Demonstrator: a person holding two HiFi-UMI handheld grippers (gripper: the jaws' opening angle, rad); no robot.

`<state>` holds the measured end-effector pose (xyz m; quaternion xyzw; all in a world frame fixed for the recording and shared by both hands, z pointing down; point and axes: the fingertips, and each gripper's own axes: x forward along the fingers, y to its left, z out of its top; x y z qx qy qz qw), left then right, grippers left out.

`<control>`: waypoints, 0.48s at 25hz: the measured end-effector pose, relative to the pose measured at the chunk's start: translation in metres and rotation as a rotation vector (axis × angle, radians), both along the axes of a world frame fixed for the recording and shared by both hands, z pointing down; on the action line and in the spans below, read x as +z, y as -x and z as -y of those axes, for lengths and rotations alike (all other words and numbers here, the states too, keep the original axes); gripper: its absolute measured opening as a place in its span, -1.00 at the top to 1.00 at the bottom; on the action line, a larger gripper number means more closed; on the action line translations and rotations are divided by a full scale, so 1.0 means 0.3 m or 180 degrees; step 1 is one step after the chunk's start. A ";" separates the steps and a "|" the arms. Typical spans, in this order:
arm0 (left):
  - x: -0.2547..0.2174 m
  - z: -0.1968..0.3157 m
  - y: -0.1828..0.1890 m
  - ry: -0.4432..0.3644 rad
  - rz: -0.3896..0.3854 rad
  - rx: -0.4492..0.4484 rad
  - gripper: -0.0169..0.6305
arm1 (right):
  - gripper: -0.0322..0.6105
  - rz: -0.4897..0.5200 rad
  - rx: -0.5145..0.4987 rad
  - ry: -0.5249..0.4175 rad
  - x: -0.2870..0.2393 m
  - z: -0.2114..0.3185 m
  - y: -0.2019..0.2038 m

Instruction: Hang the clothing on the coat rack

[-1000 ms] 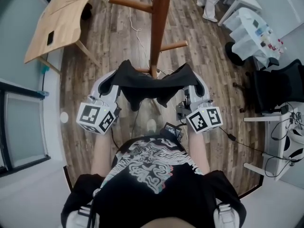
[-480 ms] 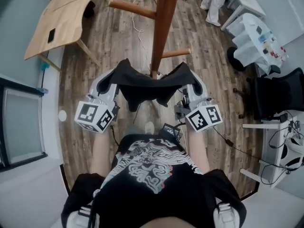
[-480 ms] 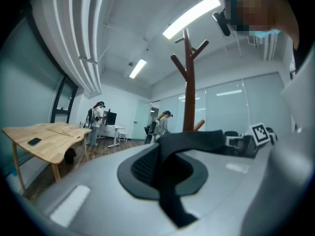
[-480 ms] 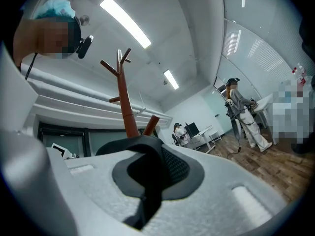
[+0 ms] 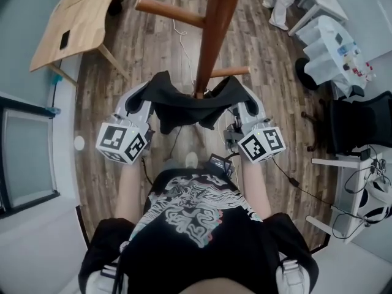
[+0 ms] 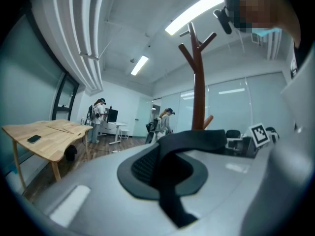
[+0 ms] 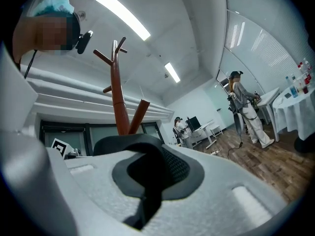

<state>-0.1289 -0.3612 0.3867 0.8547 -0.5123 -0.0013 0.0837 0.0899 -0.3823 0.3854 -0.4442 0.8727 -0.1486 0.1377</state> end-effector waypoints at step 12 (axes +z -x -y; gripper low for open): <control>0.125 0.074 -0.038 0.0230 -0.0009 0.0076 0.95 | 0.87 -0.0128 -0.0052 0.0181 0.126 0.047 0.003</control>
